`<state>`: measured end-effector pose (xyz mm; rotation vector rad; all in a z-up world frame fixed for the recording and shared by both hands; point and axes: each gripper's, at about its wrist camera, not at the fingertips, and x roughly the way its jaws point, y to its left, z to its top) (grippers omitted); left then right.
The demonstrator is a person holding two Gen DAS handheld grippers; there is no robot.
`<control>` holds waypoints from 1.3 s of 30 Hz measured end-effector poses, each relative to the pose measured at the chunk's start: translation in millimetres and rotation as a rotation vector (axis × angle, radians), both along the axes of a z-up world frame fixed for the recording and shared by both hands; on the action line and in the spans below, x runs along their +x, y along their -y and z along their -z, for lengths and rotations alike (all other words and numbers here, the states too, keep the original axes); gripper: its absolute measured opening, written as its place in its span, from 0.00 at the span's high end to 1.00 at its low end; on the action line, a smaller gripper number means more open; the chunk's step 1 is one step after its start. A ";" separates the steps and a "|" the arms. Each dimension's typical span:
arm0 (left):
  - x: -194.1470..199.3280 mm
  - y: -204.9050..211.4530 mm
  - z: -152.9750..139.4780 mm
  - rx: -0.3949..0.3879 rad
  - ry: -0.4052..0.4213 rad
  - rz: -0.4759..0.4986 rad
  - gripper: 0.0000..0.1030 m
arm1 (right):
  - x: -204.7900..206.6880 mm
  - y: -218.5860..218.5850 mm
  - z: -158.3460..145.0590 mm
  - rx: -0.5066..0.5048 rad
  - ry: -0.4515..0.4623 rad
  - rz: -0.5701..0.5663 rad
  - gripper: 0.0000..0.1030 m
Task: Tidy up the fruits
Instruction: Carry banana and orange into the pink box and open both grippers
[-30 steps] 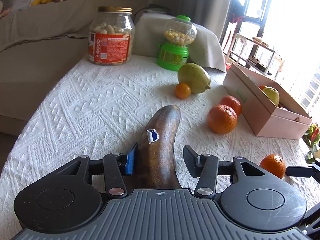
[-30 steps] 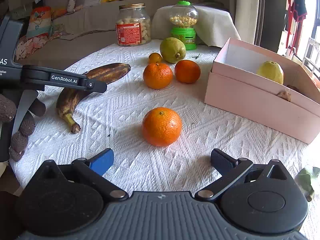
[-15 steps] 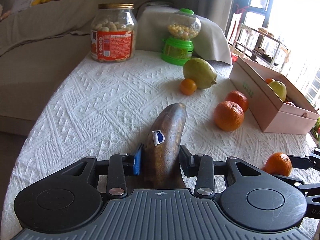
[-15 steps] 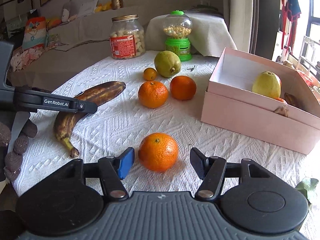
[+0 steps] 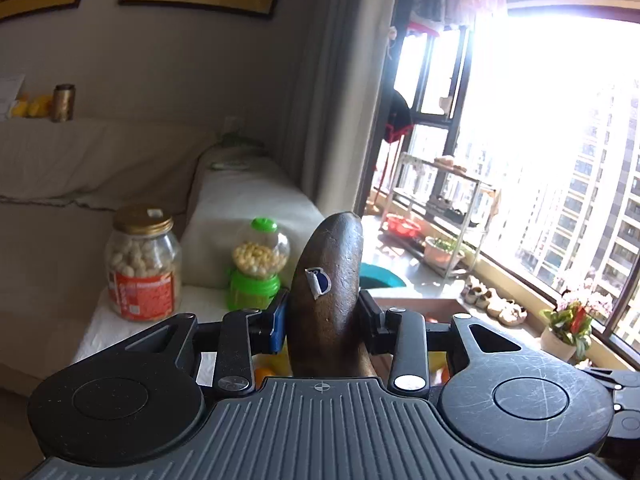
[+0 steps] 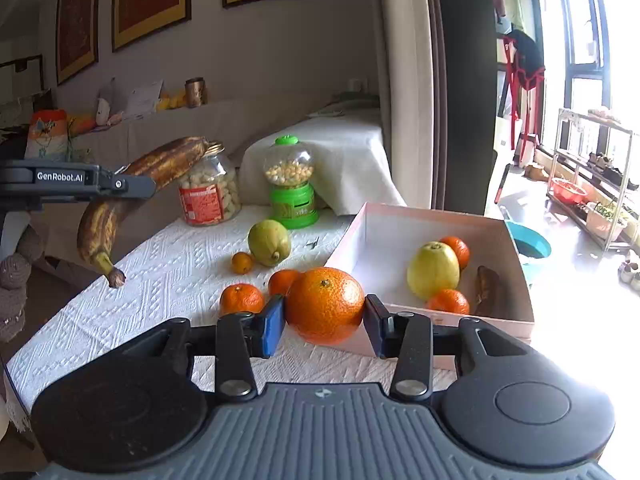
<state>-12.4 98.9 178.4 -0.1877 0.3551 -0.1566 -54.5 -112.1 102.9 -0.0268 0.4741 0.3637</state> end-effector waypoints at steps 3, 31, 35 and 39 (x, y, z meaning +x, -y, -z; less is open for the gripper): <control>34.0 24.2 -28.1 -0.050 0.017 0.081 0.60 | -9.6 25.2 -13.8 0.043 0.084 0.067 0.59; 169.7 115.7 88.0 0.024 -0.310 0.155 0.62 | 16.3 67.1 30.3 0.055 -0.017 0.177 0.59; 119.0 76.3 99.0 -0.106 -0.373 0.096 0.62 | 18.7 70.9 28.1 0.081 -0.038 0.175 0.59; 64.1 50.1 122.0 -0.115 -0.350 0.112 0.62 | 41.0 78.5 12.5 0.078 -0.029 0.179 0.59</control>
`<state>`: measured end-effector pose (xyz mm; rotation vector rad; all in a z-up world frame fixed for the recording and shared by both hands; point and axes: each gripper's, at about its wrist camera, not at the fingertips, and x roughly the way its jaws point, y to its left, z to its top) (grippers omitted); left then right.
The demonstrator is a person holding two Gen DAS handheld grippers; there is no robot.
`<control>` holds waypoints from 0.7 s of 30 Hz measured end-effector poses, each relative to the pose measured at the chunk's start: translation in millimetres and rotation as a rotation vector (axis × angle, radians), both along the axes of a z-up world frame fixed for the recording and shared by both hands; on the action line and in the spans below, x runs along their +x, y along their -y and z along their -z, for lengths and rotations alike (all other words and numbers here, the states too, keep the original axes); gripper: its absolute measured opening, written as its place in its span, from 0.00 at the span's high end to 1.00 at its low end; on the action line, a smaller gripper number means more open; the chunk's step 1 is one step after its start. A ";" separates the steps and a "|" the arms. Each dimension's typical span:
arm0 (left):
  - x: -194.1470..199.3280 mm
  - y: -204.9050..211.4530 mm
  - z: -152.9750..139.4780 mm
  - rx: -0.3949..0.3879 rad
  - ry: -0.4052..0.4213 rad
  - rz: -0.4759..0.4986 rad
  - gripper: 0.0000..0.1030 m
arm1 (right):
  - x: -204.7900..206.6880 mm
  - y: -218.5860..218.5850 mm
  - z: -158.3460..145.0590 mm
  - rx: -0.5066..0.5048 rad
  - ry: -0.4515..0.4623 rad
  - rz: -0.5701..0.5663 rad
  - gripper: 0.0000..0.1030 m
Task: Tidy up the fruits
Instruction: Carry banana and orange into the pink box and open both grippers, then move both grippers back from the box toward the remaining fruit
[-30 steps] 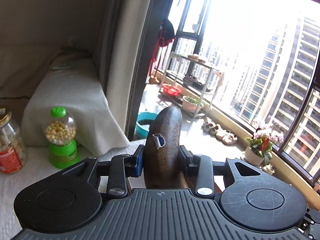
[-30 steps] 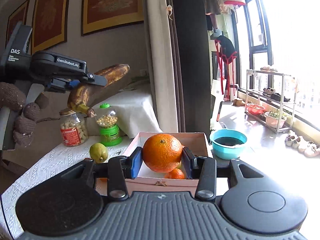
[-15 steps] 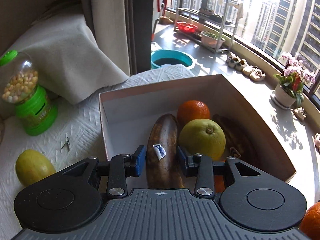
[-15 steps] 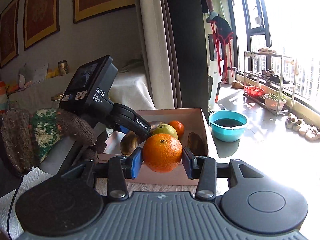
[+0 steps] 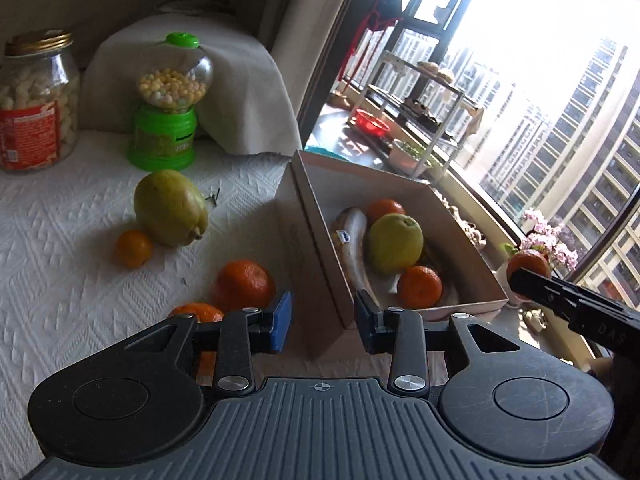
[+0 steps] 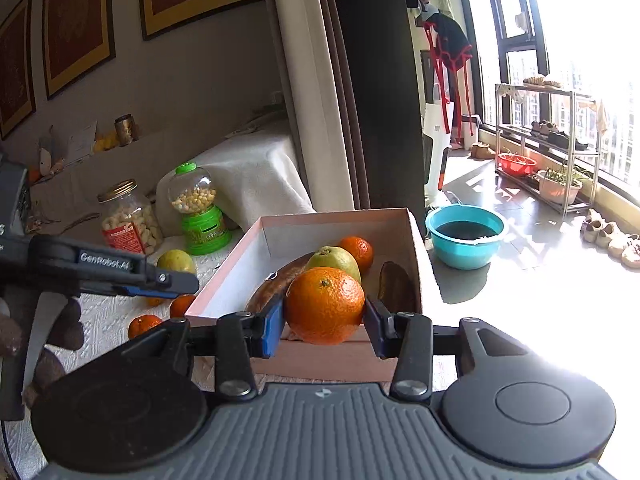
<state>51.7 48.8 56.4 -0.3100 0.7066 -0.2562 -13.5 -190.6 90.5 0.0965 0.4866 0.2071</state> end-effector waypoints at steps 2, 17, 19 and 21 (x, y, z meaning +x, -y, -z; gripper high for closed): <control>-24.2 -15.9 11.2 0.010 0.027 -0.057 0.62 | 24.8 2.3 -10.7 -0.025 -0.010 0.027 0.59; -78.6 -94.7 9.6 0.088 0.088 -0.395 0.62 | 61.2 -97.3 -21.5 -0.187 -0.122 -0.216 0.31; -84.1 -101.6 8.4 0.076 0.085 -0.412 0.62 | 53.7 -124.2 -14.2 -0.221 -0.141 -0.281 0.30; -88.2 -109.6 7.7 0.069 0.083 -0.437 0.62 | 47.4 -146.6 -6.3 -0.230 -0.161 -0.343 0.30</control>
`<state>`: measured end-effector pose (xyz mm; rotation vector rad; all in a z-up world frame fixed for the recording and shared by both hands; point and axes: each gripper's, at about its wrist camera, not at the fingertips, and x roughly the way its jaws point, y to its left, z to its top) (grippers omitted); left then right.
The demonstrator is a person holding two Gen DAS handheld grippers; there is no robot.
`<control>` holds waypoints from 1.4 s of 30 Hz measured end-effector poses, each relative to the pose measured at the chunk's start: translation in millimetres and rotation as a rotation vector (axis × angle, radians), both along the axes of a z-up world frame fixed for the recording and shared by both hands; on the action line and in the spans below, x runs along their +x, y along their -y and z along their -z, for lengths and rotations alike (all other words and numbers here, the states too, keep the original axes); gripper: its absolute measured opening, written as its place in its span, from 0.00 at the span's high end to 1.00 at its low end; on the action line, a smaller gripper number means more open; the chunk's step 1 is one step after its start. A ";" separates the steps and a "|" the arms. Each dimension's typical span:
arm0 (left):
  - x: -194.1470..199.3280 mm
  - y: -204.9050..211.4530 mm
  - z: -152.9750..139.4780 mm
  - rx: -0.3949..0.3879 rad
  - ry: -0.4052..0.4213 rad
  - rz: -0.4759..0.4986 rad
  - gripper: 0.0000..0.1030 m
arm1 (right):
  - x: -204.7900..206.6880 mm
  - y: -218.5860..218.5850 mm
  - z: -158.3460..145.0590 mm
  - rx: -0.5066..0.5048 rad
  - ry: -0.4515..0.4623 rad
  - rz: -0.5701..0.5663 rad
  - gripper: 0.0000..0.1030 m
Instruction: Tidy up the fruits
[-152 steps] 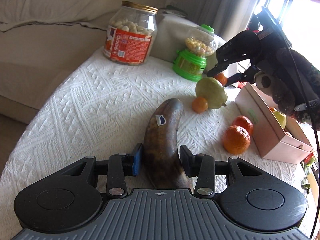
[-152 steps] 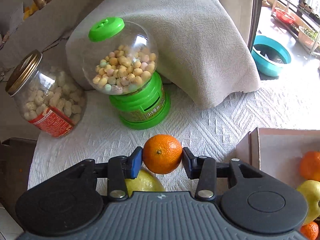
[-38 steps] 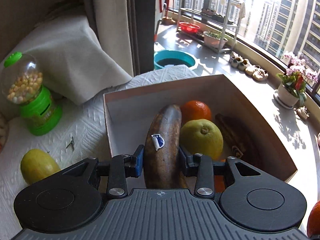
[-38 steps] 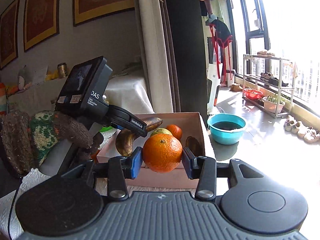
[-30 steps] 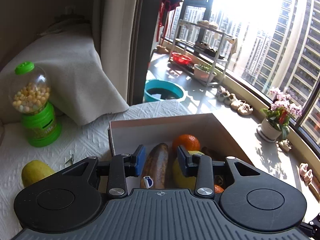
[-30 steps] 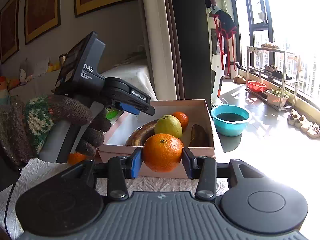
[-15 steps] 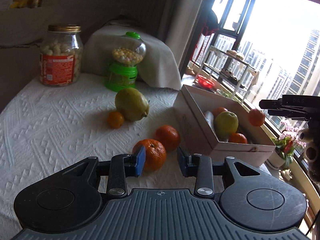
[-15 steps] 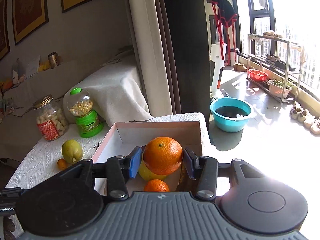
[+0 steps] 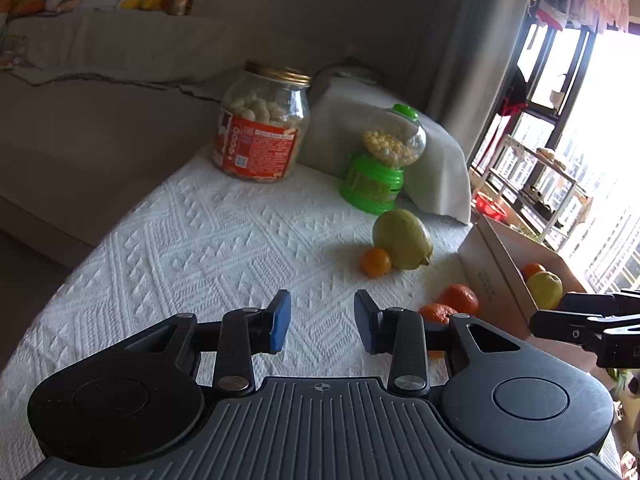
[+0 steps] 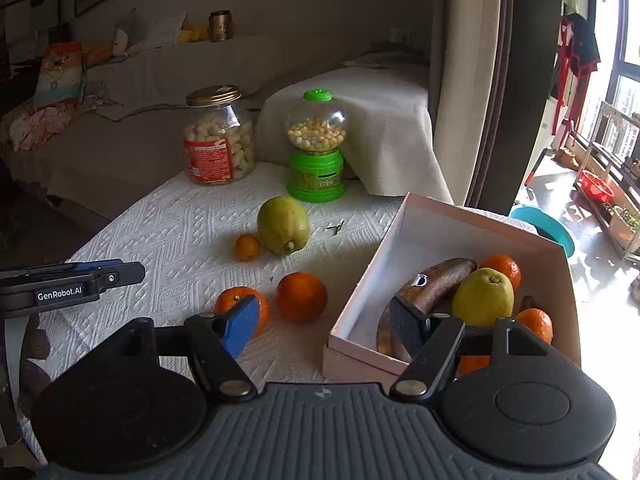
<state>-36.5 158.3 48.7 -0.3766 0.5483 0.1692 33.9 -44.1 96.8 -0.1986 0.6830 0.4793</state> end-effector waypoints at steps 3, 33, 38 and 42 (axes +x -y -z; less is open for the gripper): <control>-7.7 -10.8 -1.6 -0.003 0.004 -0.030 0.62 | -5.0 -29.3 14.4 -0.018 -0.027 -0.062 0.30; -14.5 -14.3 10.5 -0.032 -0.010 0.021 0.62 | 50.4 -99.5 23.5 0.010 -0.080 -0.020 0.53; -17.7 -18.3 10.9 -0.015 -0.017 -0.002 0.62 | 90.2 -134.3 38.2 0.002 -0.186 0.028 0.61; -18.6 -19.4 11.2 -0.012 -0.020 -0.005 0.62 | 101.9 -157.8 57.0 -0.117 -0.148 0.056 0.68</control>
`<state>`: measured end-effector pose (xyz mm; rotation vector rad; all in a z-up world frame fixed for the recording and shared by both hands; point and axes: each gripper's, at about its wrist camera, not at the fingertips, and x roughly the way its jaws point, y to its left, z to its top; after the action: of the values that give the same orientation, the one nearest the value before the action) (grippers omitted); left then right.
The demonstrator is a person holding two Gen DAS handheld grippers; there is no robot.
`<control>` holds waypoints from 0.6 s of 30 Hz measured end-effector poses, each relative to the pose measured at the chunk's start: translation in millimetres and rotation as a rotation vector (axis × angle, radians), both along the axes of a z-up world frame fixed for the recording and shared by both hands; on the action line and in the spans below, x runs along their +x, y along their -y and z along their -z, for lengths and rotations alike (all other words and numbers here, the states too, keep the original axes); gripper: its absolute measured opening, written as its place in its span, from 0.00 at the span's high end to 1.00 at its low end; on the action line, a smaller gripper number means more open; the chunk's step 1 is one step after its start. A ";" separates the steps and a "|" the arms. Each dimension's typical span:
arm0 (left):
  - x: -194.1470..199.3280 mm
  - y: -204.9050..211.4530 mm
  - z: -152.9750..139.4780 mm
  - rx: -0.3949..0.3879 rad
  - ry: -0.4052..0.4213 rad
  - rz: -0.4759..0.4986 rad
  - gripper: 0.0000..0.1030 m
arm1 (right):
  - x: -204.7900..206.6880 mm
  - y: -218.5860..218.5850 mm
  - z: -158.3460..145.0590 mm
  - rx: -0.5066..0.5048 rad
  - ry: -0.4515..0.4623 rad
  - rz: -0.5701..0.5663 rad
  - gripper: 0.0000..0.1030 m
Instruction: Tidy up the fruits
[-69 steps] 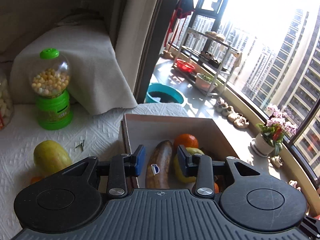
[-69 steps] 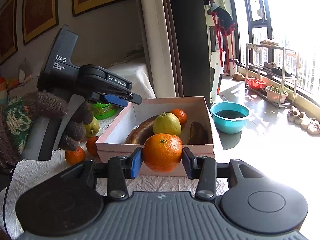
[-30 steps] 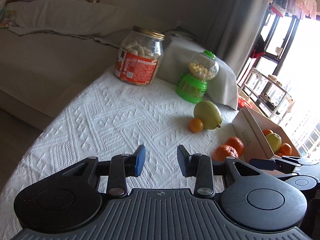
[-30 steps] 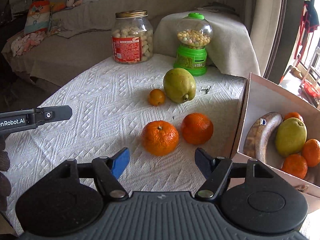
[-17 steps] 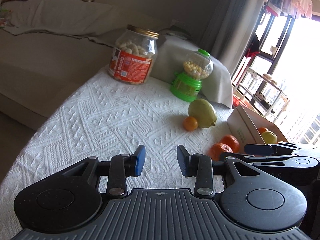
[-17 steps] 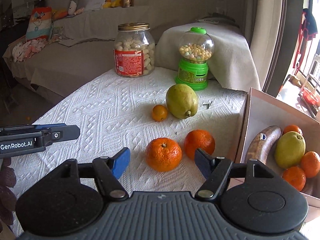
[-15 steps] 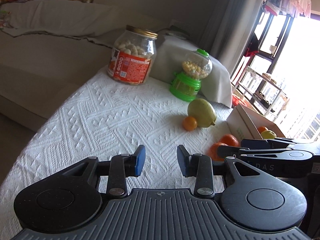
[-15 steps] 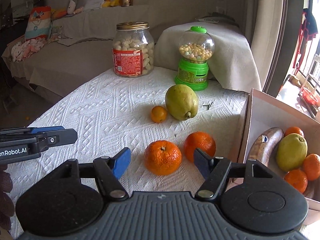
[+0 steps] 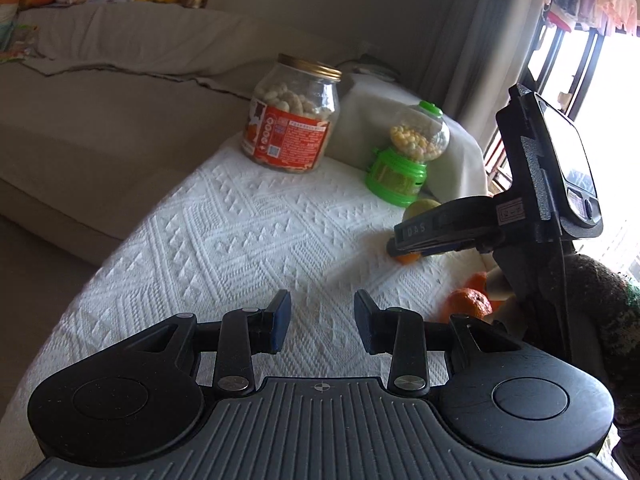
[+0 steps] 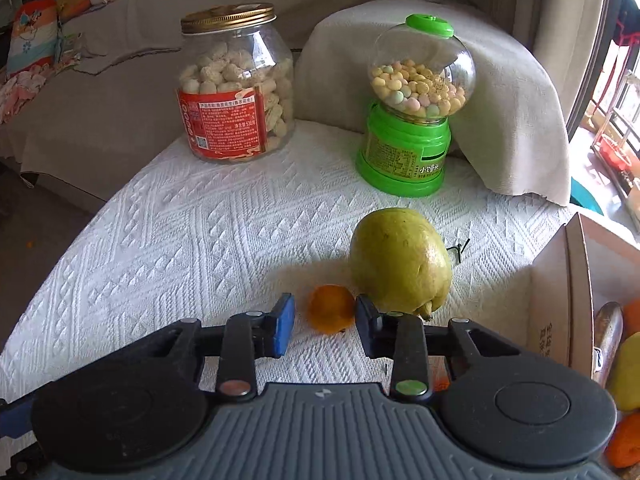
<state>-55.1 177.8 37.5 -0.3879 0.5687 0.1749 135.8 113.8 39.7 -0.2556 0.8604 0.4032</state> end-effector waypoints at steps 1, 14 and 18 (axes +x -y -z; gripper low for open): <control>0.4 1.1 0.5 0.003 -0.003 0.003 0.62 | 1.0 -4.1 4.1 -0.032 0.010 -0.005 0.69; 4.8 17.9 3.8 0.037 -0.030 0.047 0.62 | -74.1 58.0 -37.2 0.123 0.069 -0.098 0.72; 6.9 29.9 3.0 0.053 -0.039 0.080 0.62 | -116.4 94.6 -37.6 0.117 0.128 -0.097 0.72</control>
<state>-48.3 147.8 34.5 -0.3100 0.6154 0.1207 19.3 19.1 77.3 -0.2131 0.6978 0.5205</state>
